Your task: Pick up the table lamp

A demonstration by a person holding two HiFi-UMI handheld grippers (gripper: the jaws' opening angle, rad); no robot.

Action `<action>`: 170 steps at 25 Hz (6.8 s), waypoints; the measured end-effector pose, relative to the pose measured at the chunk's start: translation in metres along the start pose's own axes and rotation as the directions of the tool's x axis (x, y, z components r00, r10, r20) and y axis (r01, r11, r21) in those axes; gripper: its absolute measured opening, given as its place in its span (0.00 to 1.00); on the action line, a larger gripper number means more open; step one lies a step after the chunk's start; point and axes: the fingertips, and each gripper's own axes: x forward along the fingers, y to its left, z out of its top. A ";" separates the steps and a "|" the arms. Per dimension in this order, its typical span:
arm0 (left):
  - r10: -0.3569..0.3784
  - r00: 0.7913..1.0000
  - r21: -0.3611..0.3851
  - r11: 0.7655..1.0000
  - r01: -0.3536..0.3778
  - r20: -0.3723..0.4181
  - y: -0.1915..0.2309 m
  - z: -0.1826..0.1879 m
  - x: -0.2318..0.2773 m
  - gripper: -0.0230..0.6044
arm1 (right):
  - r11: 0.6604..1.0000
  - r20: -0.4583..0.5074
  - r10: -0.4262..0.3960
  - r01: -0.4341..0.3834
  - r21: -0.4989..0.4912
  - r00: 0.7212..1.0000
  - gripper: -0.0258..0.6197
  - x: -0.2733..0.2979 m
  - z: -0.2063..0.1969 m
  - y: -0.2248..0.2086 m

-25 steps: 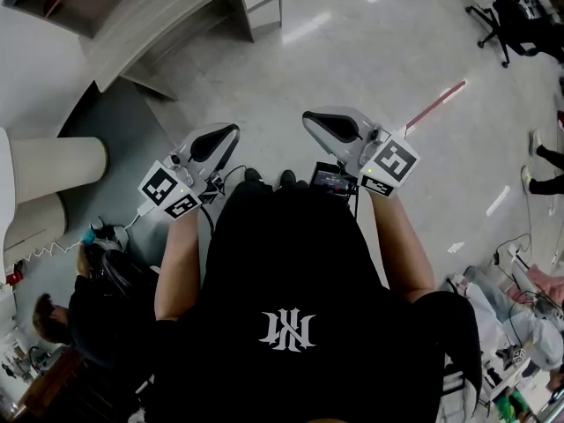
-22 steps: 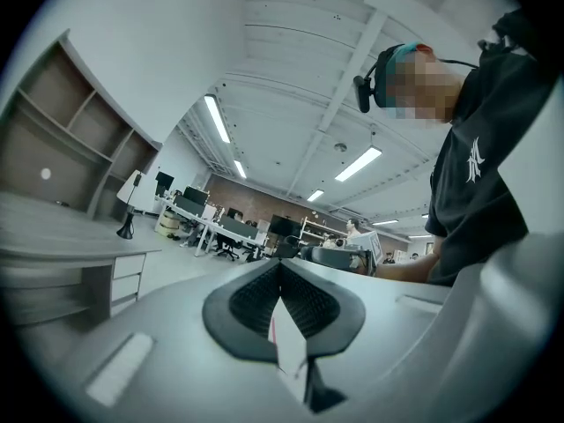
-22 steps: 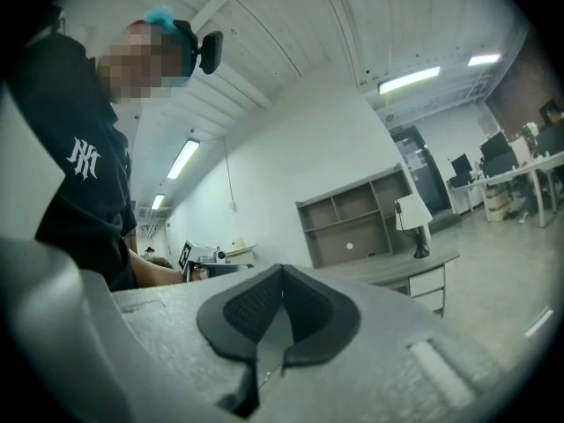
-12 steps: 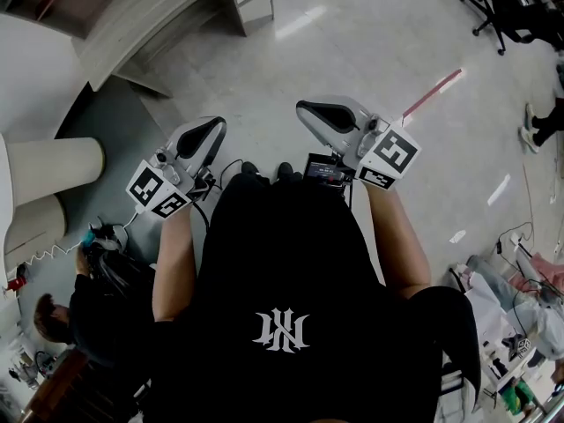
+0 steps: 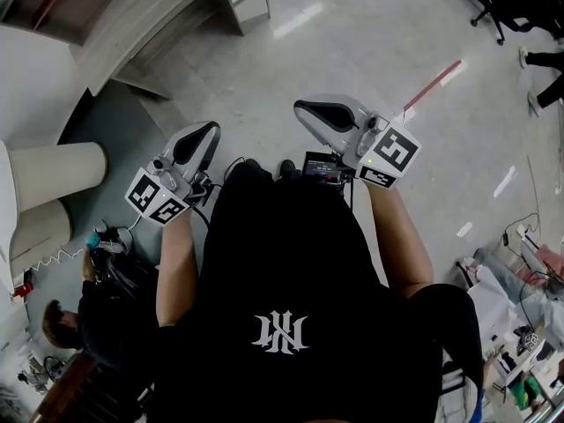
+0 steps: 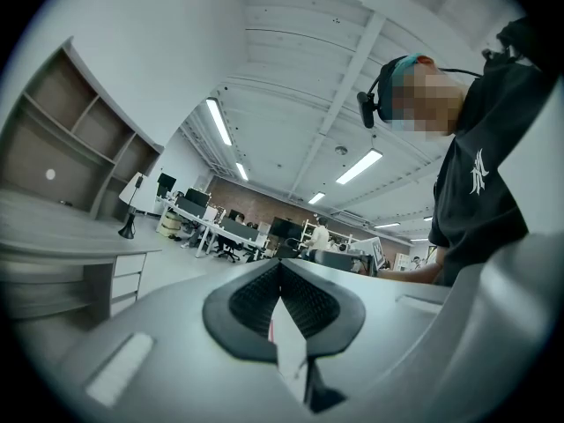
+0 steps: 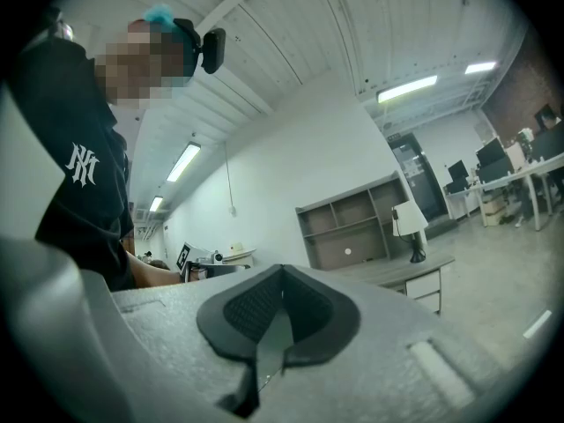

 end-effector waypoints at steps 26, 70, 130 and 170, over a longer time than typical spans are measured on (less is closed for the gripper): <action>0.003 0.999 -0.052 0.999 -0.001 0.037 0.129 0.027 0.038 0.02 | 0.998 -0.046 -0.052 0.053 0.031 0.998 0.04 0.079 0.008 -0.111; -0.040 0.994 -0.162 0.985 0.056 0.101 0.411 0.131 0.256 0.02 | 0.993 -0.052 -0.072 0.076 0.090 0.996 0.04 0.214 0.121 -0.461; 0.519 0.841 -0.621 0.712 -0.327 0.152 0.803 0.136 0.383 0.11 | 0.672 -0.118 0.472 -0.270 0.689 0.874 0.21 0.482 0.126 -0.940; 0.509 0.814 -0.830 0.555 -0.061 0.281 0.832 0.124 0.415 0.40 | 0.197 -0.041 0.757 -0.168 0.966 0.652 0.41 0.513 0.042 -0.943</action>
